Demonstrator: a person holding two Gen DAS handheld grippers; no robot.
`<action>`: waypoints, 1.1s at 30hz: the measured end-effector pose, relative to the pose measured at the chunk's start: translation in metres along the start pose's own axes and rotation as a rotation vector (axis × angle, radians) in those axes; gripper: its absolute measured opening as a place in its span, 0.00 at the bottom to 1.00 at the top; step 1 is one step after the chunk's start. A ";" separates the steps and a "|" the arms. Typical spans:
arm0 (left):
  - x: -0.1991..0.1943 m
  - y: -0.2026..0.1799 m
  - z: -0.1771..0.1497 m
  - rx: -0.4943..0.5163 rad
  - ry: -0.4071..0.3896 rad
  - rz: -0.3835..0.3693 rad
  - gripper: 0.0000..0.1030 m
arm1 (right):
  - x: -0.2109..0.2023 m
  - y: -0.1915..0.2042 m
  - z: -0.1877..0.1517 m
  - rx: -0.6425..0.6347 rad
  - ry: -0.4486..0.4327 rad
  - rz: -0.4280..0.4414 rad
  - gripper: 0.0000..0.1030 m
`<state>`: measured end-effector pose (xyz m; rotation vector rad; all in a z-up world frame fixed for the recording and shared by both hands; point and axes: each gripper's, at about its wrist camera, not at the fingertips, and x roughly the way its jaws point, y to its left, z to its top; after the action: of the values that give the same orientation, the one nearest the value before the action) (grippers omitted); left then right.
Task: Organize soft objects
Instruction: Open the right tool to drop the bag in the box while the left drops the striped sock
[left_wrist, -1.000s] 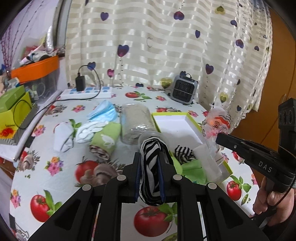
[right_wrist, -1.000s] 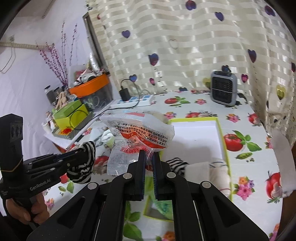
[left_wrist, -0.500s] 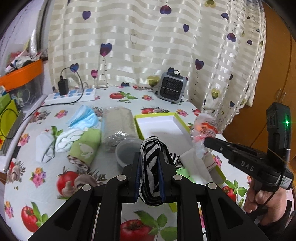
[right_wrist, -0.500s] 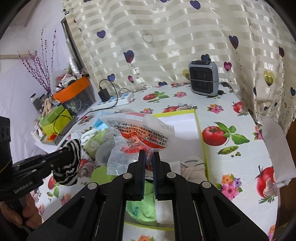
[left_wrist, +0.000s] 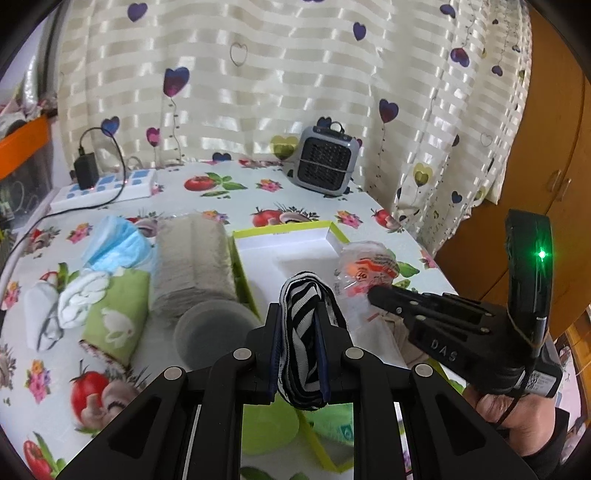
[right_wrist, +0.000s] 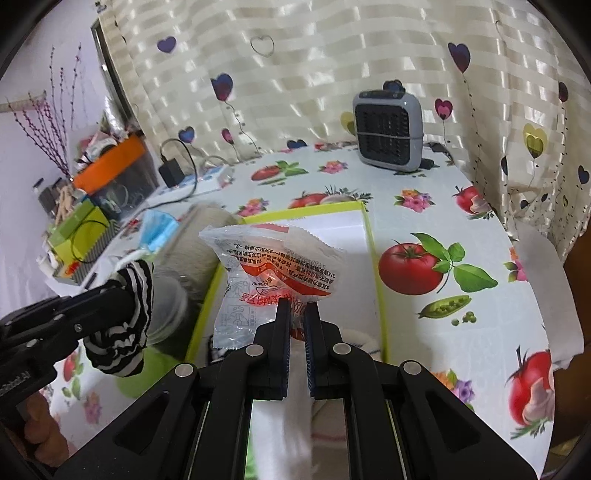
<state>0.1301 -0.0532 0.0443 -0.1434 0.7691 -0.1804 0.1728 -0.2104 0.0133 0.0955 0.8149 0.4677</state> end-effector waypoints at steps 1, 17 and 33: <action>0.005 -0.001 0.002 0.000 0.006 -0.005 0.15 | 0.005 -0.001 0.001 -0.002 0.010 -0.008 0.07; 0.066 -0.010 0.017 -0.003 0.107 -0.056 0.15 | 0.014 -0.020 0.006 0.010 0.025 -0.068 0.30; 0.047 -0.016 0.009 0.004 0.085 -0.081 0.20 | -0.026 -0.014 -0.013 0.034 -0.024 -0.043 0.37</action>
<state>0.1675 -0.0786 0.0222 -0.1640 0.8479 -0.2666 0.1537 -0.2354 0.0185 0.1143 0.7998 0.4113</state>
